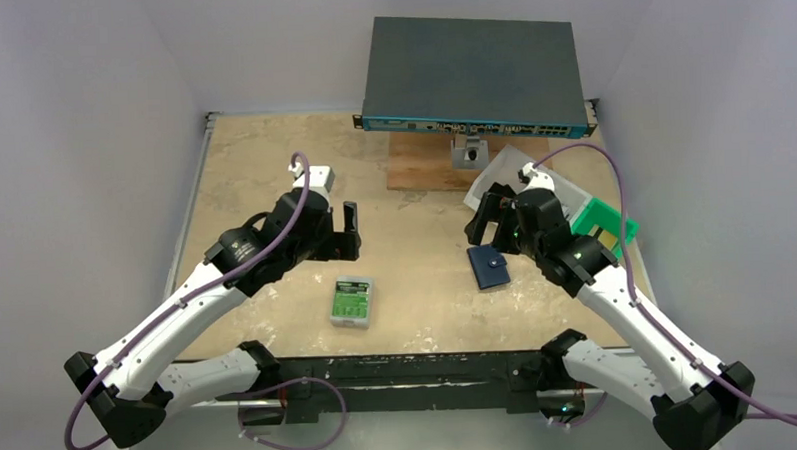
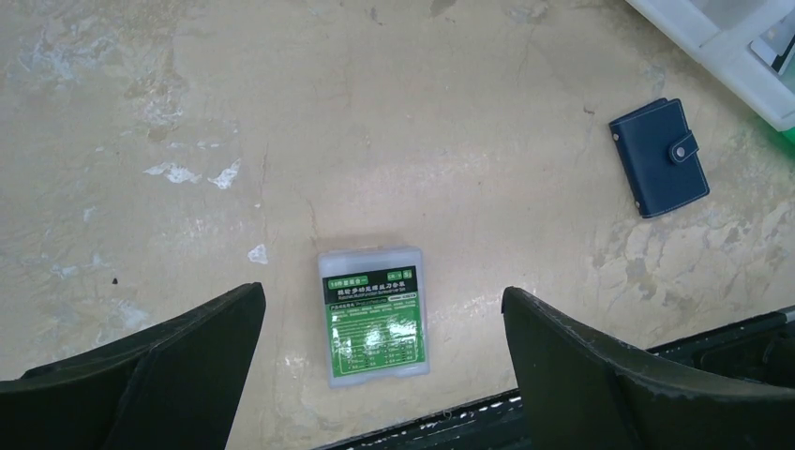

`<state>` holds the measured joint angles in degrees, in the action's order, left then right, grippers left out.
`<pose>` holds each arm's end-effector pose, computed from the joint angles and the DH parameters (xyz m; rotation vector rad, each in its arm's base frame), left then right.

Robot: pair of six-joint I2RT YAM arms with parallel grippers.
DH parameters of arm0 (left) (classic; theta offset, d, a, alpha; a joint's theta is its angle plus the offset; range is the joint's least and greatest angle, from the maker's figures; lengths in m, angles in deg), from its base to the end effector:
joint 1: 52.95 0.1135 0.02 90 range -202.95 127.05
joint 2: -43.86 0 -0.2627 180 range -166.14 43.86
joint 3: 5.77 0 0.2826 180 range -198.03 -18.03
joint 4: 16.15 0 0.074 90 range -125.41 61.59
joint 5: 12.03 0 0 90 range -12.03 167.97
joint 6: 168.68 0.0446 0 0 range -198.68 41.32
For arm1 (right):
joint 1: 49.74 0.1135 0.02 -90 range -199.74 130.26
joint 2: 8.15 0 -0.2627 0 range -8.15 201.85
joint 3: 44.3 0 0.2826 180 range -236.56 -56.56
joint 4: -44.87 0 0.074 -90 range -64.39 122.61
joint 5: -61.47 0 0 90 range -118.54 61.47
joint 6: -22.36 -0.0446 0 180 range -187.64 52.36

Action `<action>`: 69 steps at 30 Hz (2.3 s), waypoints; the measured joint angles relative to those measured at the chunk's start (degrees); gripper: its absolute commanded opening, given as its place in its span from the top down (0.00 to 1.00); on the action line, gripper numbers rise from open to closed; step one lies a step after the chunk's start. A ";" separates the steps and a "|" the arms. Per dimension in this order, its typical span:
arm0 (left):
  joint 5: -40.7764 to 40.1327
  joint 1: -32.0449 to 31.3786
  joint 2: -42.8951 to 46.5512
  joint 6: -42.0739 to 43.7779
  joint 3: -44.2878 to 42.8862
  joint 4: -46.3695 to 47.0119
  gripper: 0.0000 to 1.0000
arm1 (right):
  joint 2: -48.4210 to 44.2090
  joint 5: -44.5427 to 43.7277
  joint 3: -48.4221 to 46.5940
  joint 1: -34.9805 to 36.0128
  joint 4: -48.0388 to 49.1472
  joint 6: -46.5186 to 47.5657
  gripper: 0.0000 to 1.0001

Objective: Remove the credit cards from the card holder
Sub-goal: Move the card holder to the corner of the board.

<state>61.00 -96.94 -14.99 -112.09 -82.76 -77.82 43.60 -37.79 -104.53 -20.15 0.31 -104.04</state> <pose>0.1797 -0.1554 0.3460 0.0657 2.3145 -0.3512 0.2055 0.1084 0.2920 0.2240 2.2193 0.4659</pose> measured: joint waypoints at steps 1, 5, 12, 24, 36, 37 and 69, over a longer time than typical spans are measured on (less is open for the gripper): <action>-0.09 0.00 0.00 -0.04 0.00 0.04 0.00 | 0.13 -0.39 -0.02 0.04 0.02 0.00 0.01; -0.44 0.00 -0.04 -0.48 -0.02 -0.02 0.00 | 0.74 -1.84 0.00 0.04 0.00 0.09 0.01; -0.96 0.00 -0.42 -2.14 0.00 -1.66 0.00 | 1.55 -3.30 -0.02 0.04 0.00 0.50 0.04; 0.39 0.00 0.52 -3.21 3.85 -1.22 0.00 | 10.45 -6.45 1.46 0.92 1.11 1.79 0.37; 1.38 0.00 2.32 -3.52 5.62 -1.09 0.00 | 23.41 -9.99 3.52 0.94 4.96 1.46 0.54; 1.40 0.00 2.45 -3.54 5.62 -1.09 0.00 | 24.46 -10.10 3.72 0.94 5.03 1.42 0.56; 6.80 0.00 4.11 -5.16 10.27 0.59 0.01 | 26.38 -4.22 4.83 9.14 6.12 -8.83 1.00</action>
<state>67.80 -96.94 -10.88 -117.24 -72.49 -77.23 69.98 -42.01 -99.70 -11.02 6.43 -112.87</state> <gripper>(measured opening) 0.999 0.003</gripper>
